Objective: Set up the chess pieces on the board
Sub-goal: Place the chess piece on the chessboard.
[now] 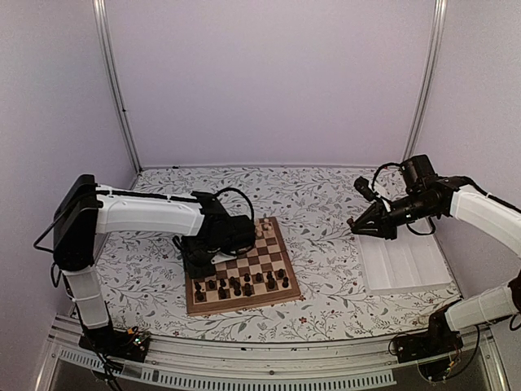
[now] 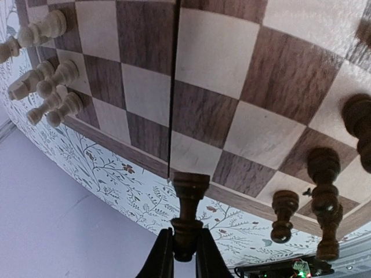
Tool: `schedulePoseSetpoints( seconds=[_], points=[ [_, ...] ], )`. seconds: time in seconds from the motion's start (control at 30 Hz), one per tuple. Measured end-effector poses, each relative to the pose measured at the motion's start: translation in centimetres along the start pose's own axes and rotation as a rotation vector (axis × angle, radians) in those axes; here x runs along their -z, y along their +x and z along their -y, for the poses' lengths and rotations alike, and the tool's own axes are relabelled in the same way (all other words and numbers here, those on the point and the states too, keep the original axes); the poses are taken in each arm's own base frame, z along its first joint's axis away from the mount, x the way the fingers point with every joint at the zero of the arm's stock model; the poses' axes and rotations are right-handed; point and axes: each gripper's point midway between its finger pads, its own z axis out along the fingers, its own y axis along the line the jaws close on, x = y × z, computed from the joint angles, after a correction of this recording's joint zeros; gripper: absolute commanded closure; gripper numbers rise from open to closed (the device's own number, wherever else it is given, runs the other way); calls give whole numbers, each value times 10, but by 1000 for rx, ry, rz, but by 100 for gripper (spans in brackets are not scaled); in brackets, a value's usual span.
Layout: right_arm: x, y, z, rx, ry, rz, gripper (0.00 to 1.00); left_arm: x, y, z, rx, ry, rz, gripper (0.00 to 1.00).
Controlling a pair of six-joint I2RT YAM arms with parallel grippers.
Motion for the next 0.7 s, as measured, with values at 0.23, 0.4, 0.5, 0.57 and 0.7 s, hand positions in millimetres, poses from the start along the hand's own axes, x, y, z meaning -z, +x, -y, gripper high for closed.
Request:
schedulePoseSetpoints(
  seconds=[0.23,0.4,0.5,0.57,0.7],
  points=[
    [-1,2,-1,-4,-3,-3,94,-10,-5,7,-28,14,-33,95],
    [-1,2,-1,-4,-3,-3,94,-10,-8,7,-25,17,-28,85],
    [-1,3,-1,-5,-3,-4,94,-9,-10,6,-19,17,-20,80],
    [-1,3,-1,-5,-4,-4,94,-8,-12,6,-16,17,-15,78],
    [-1,3,-1,-5,-4,-4,94,-8,-13,5,-14,16,-11,75]
  ],
)
